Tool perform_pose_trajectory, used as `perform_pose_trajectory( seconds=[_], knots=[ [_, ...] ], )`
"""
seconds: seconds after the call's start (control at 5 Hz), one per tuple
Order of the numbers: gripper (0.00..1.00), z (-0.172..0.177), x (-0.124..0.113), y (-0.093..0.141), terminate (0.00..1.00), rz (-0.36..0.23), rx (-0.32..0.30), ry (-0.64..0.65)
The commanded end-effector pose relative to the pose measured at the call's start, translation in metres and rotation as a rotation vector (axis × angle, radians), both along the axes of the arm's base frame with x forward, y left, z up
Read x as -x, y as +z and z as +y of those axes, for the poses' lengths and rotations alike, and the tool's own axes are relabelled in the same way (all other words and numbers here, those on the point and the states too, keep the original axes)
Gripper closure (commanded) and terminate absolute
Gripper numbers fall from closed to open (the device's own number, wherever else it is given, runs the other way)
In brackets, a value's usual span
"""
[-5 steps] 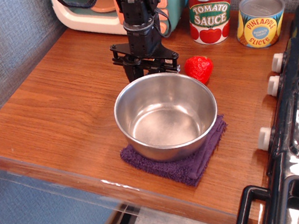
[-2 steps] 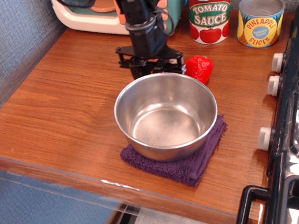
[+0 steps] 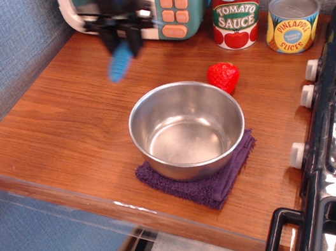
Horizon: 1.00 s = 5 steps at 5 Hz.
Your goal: Move the spoon directly in front of microwave.
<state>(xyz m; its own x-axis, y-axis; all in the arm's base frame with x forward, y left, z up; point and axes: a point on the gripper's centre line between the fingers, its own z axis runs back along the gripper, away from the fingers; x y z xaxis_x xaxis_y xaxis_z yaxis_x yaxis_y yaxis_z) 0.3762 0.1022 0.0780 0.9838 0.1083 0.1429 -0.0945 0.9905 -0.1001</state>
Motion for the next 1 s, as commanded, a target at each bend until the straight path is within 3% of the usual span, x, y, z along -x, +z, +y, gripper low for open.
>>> perform_pose_trajectory(
  seconds=[0.0,0.2,0.4,0.8],
  knots=[
    [1.00,0.062,0.001,0.005,0.00,0.012,-0.088,0.058],
    [1.00,0.082,-0.005,-0.016,0.00,0.066,-0.062,-0.096],
    [1.00,0.091,-0.010,-0.026,0.00,0.123,-0.084,-0.245],
    [1.00,0.101,-0.003,-0.046,0.00,0.186,-0.101,-0.195]
  ],
)
